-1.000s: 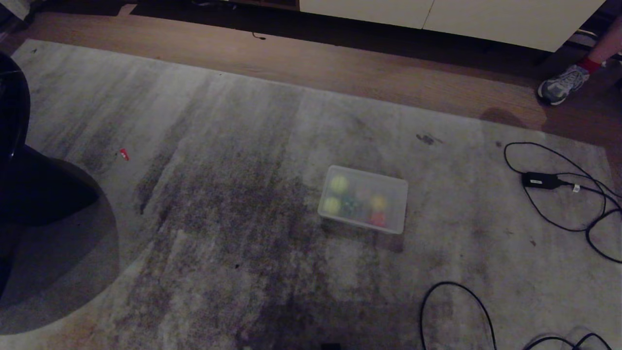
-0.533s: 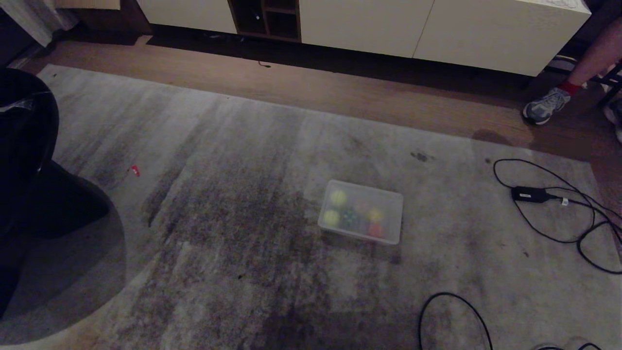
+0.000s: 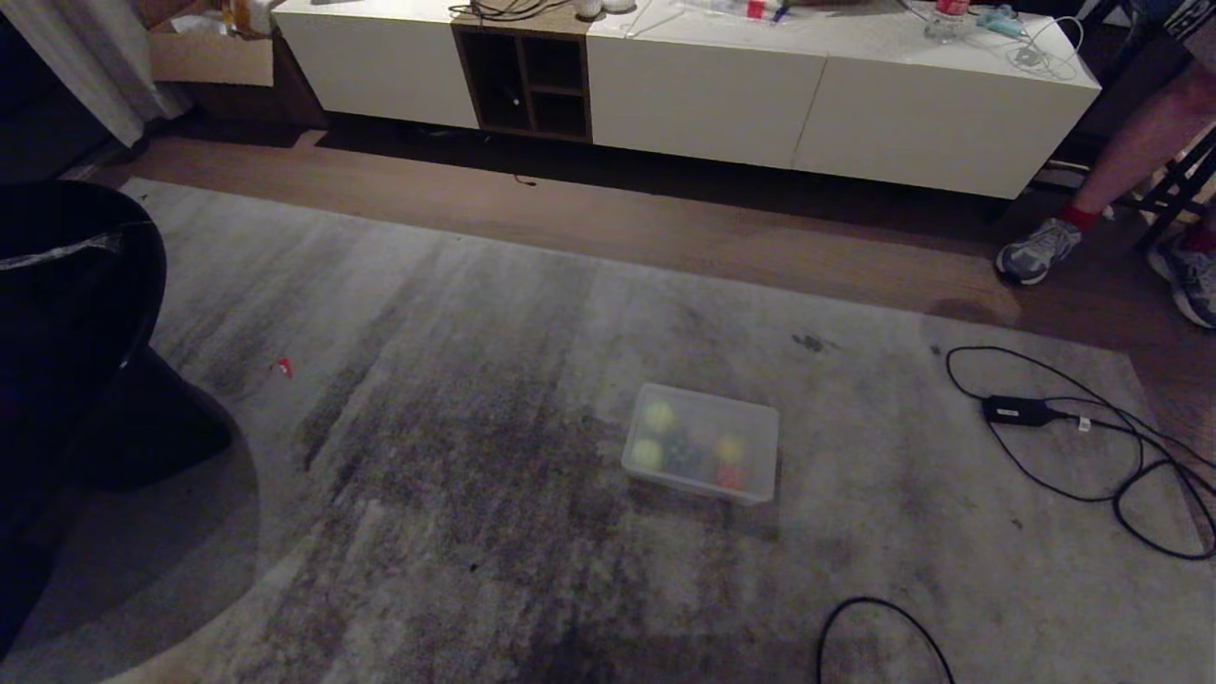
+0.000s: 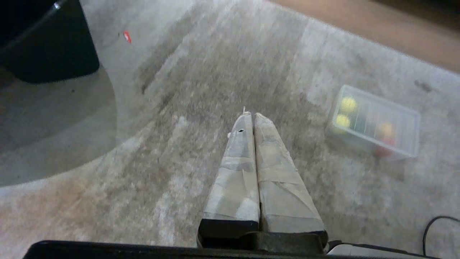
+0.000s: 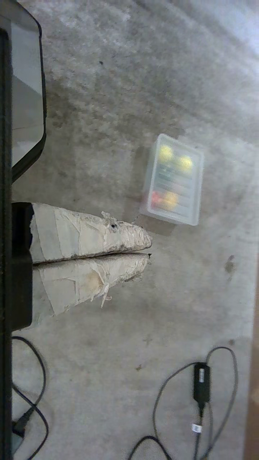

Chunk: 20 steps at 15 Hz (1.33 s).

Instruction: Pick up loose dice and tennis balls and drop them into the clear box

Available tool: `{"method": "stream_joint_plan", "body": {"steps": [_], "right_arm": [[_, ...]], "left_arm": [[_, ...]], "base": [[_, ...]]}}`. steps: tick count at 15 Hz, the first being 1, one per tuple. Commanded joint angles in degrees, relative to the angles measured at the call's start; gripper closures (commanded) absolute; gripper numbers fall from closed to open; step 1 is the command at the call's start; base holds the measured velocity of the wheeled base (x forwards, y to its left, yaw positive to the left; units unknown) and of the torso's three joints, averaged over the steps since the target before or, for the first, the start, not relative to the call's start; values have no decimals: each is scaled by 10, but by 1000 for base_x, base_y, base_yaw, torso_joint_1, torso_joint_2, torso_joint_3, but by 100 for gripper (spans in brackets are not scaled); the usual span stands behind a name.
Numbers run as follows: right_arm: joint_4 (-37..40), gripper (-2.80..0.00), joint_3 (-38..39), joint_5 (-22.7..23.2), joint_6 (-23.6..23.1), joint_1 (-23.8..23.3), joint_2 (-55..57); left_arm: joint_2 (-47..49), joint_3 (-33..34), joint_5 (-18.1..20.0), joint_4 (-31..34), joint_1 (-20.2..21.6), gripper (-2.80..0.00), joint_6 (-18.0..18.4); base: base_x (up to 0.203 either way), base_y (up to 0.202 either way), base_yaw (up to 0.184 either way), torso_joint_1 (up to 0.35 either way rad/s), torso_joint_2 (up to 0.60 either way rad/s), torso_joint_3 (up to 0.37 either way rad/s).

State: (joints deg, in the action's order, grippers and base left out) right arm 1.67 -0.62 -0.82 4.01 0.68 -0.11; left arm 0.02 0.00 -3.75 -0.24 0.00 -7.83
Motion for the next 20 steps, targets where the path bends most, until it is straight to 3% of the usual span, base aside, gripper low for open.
{"method": "stream_joint_plan", "body": {"steps": [1, 20], "right_arm": [[0, 0, 0, 0, 0, 0, 1], [0, 0, 0, 1, 0, 1, 1]], "left_arm": [[1, 1, 0, 0, 0, 0, -1], [1, 1, 0, 0, 1, 0, 1]], "base": [[0, 0, 0, 2, -2, 198], [0, 0, 0, 2, 3, 201]]}}
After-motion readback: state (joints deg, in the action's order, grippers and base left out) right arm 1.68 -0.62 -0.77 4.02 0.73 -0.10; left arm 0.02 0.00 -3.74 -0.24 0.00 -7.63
